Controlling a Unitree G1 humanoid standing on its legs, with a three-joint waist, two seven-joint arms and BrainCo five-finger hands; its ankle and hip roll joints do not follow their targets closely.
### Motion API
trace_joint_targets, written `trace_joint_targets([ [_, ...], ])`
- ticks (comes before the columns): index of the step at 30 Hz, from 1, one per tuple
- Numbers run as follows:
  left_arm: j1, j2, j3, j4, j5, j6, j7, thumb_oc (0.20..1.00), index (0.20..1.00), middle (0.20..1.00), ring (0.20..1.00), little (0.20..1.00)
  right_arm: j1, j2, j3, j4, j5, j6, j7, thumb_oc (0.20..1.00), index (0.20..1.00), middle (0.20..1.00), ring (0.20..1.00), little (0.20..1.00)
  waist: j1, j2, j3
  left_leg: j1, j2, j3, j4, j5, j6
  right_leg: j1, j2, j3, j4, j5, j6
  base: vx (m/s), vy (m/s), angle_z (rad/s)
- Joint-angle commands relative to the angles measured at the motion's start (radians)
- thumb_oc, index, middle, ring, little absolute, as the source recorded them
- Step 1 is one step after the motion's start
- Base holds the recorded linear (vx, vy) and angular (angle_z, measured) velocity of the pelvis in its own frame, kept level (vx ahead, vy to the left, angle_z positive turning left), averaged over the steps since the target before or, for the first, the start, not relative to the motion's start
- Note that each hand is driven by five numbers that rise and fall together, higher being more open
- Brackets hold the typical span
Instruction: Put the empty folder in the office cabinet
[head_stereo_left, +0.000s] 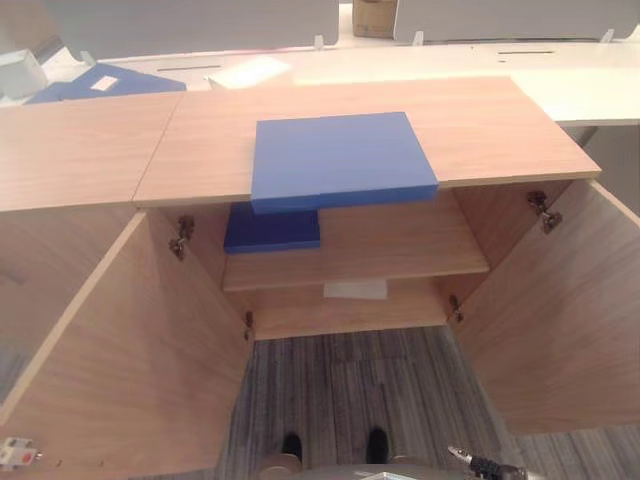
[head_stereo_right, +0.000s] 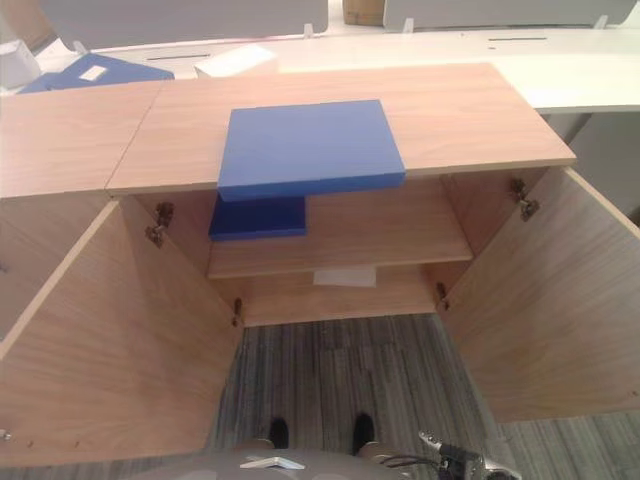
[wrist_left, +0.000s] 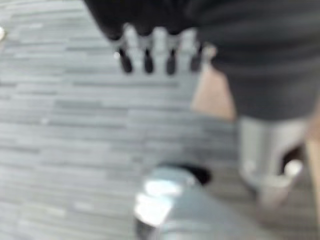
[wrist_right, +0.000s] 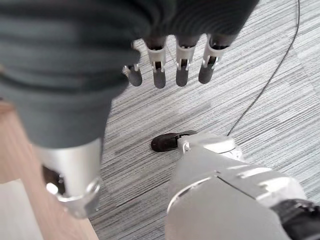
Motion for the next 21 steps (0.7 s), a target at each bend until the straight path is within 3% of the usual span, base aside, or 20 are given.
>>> trace_joint_targets([
  [1, -0.007, 0.027, -0.010, 0.016, -0.008, -0.005, 0.032, 1.000, 1.000, 1.000, 1.000, 1.000, -0.004, -0.034, 0.040, 0.019, 0.009, 0.005, -0.006, 1.000, 1.000, 1.000, 1.000, 1.000, -0.009, -0.026, 0.005, 0.017, 0.013, -0.024, -0.045, -0.050, 0.021, 0.008, -0.028, 0.010, 0.004, -0.062, 0.092, 0.04, -0.074, 0.05],
  [8, -0.009, 0.024, -0.014, 0.008, -0.008, -0.014, 0.036, 1.000, 1.000, 1.000, 1.000, 1.000, -0.002, -0.032, 0.052, 0.028, 0.011, 0.006, 0.000, 1.000, 1.000, 1.000, 1.000, 1.000, -0.017, -0.012, 0.000, -0.001, 0.032, -0.029, 0.013, 0.003, 0.005, 0.013, -0.010, 0.007, 0.004, -0.082, 0.070, 0.02, -0.040, 0.03],
  [11, -0.019, 0.018, -0.018, -0.007, -0.042, -0.024, 0.034, 1.000, 1.000, 1.000, 1.000, 1.000, 0.000, -0.032, 0.058, 0.026, 0.005, 0.012, -0.019, 1.000, 1.000, 1.000, 1.000, 1.000, -0.019, -0.008, 0.000, -0.007, -0.002, -0.026, -0.018, -0.017, 0.015, 0.014, -0.001, 0.021, 0.004, -0.080, 0.070, 0.00, 0.000, 0.00],
  [14, -0.029, 0.008, -0.021, -0.013, -0.040, -0.079, 0.040, 1.000, 1.000, 1.000, 1.000, 1.000, 0.002, -0.027, 0.062, 0.022, 0.018, 0.013, -0.020, 1.000, 1.000, 1.000, 1.000, 1.000, -0.005, -0.012, 0.032, -0.129, -0.043, 0.033, 0.000, 0.014, 0.011, 0.056, 0.011, 0.029, 0.004, -0.097, 0.071, 0.00, 0.000, 0.18],
  [18, -0.059, 0.018, -0.021, -0.030, -0.085, -0.154, 0.034, 1.000, 1.000, 1.000, 1.000, 1.000, -0.002, -0.018, 0.070, 0.048, 0.026, 0.009, -0.003, 1.000, 1.000, 1.000, 1.000, 1.000, -0.004, -0.010, 0.022, -0.090, -0.056, 0.021, -0.022, -0.001, 0.036, 0.062, 0.015, 0.020, 0.004, -0.096, 0.064, 0.02, 0.026, -0.10],
  [21, -0.072, 0.025, -0.023, -0.048, -0.101, -0.170, 0.030, 1.000, 1.000, 1.000, 1.000, 1.000, 0.004, -0.012, 0.077, 0.042, 0.022, 0.008, 0.005, 1.000, 1.000, 1.000, 1.000, 1.000, -0.008, -0.006, 0.015, -0.067, -0.057, 0.025, -0.044, -0.004, 0.039, 0.065, 0.014, 0.012, 0.004, -0.102, 0.064, 0.03, 0.038, -0.22],
])
